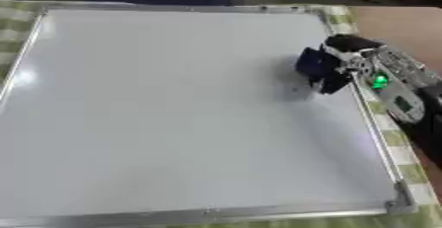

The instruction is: Wipe the whiteboard clean with a brush.

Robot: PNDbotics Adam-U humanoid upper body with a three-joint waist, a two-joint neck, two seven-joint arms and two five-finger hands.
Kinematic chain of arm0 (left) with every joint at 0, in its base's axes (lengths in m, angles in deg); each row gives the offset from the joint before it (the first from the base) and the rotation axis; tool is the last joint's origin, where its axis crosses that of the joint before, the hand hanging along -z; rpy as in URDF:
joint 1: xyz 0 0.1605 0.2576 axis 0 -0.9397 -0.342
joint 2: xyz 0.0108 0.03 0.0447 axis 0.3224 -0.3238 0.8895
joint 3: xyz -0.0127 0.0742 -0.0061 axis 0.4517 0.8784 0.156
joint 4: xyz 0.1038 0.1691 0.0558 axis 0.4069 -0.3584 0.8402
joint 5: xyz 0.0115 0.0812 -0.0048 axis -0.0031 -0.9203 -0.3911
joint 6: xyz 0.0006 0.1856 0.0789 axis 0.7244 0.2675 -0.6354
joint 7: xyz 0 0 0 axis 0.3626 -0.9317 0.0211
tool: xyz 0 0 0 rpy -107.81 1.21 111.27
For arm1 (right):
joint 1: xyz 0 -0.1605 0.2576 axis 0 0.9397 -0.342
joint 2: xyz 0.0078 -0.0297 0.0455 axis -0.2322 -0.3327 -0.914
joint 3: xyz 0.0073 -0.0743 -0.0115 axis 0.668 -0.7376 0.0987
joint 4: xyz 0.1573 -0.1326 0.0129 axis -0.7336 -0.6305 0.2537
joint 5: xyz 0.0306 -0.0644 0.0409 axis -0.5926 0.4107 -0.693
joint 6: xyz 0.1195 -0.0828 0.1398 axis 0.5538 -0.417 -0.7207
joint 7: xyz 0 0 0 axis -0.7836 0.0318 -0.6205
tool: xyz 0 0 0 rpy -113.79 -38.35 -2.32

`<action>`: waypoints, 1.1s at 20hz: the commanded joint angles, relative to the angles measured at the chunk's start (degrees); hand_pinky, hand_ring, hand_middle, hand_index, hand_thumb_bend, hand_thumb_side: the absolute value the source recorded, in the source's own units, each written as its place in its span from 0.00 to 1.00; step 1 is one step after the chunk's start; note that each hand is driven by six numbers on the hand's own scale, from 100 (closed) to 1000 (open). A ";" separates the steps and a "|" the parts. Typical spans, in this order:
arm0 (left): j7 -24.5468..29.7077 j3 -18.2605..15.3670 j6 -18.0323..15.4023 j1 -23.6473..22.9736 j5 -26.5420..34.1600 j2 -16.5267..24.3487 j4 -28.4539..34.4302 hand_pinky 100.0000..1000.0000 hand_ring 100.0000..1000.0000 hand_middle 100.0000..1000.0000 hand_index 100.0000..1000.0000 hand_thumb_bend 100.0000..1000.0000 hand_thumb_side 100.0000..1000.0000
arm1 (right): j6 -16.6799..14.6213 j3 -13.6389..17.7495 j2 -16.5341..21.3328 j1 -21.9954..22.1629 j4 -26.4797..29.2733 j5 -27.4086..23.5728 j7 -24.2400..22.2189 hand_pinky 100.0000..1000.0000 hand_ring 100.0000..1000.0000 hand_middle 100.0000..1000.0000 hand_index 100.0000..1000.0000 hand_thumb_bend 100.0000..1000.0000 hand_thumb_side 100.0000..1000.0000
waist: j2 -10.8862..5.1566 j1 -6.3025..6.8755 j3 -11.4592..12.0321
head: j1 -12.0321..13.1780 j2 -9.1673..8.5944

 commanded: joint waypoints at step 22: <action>-0.08 -0.53 -0.17 0.75 -0.12 1.11 1.07 0.65 0.84 0.78 0.84 0.15 1.00 | -1.46 -2.82 4.16 5.27 15.05 -6.38 -4.54 0.37 0.50 0.28 0.05 0.00 0.00 | -1.02 0.26 -0.73 | 0.07 -0.18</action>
